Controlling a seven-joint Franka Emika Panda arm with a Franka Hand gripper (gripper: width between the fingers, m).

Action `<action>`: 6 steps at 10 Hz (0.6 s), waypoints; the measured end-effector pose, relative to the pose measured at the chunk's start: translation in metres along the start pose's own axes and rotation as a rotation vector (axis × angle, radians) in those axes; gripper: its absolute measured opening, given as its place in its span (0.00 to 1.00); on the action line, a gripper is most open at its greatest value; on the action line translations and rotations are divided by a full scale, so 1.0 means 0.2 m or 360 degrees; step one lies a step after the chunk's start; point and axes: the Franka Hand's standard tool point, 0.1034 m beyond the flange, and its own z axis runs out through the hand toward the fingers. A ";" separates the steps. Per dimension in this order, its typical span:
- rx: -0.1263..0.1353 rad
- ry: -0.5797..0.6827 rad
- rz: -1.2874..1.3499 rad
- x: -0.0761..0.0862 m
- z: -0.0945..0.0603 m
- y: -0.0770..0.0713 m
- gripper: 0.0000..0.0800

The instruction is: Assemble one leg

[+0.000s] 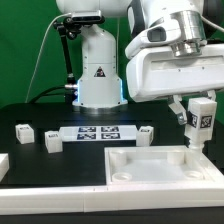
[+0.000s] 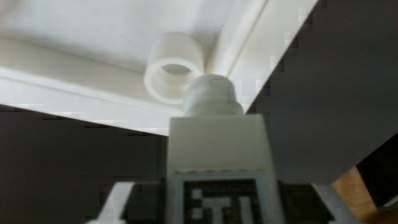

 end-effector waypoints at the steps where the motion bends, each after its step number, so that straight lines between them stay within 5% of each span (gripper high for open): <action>1: -0.0002 -0.0002 -0.0021 -0.01 0.01 0.01 0.36; 6: -0.0009 0.0000 -0.0033 0.04 0.10 0.08 0.36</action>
Offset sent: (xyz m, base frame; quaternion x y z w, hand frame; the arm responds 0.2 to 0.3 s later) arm 0.0319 -0.0027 -0.0054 0.0061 -0.0027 -0.0253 0.9997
